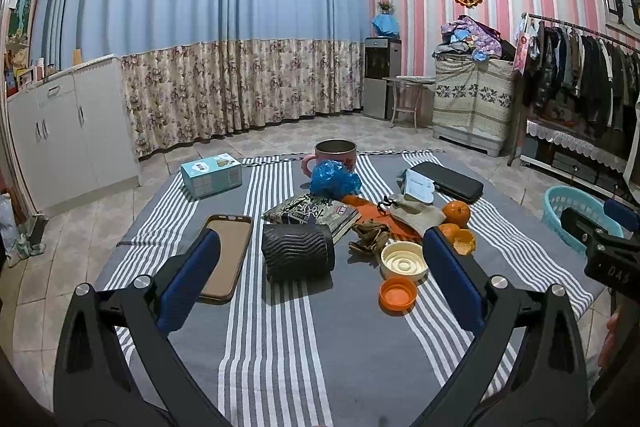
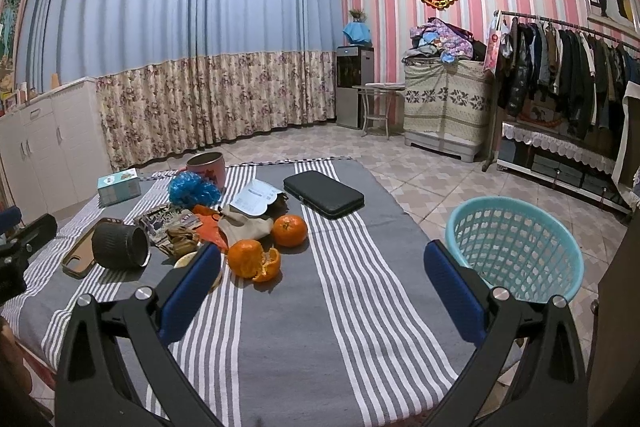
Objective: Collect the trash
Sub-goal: 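Reach the left tool to the black cylindrical sleeve and close on it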
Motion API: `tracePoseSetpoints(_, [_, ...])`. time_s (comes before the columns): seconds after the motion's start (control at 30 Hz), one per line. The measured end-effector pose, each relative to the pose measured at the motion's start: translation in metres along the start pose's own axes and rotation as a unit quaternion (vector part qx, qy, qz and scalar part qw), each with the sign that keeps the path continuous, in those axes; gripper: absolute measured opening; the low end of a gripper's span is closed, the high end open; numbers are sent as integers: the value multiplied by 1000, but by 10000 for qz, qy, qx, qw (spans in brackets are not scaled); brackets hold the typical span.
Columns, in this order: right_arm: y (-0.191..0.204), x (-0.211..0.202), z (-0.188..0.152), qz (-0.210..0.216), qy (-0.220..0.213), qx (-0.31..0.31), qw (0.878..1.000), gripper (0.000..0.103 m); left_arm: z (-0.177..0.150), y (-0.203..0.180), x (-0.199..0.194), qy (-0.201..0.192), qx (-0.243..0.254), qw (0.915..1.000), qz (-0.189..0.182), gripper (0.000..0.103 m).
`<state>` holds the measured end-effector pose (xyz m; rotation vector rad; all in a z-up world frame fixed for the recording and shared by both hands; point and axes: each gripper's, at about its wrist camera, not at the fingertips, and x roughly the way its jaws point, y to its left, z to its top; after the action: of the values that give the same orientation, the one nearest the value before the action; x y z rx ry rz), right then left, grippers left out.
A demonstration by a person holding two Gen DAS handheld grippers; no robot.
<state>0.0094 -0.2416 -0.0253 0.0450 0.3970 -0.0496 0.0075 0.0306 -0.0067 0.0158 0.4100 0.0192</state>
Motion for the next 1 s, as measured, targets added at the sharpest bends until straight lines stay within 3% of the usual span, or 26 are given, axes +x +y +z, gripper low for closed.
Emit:
tracePoseSetpoints(0.37, [-1,18,1,-34,18,-168,9999,99,-12,20,33,308,-141,9994,-7,98])
tracePoseSetpoints(0.67, [5,42,3,3,47,-226,9997,99,-12,13,90,752,-8,9971,69,98])
tracePoseSetpoints(0.83, [9,55,2,-160,379,-293,9987,99,-18,14,123,1062,-8,9943,73,98])
tracePoseSetpoints(1.0, [8,67,-2,-55,632,-234,9977,99,-22,16,151,1473,-70,9891,17,97])
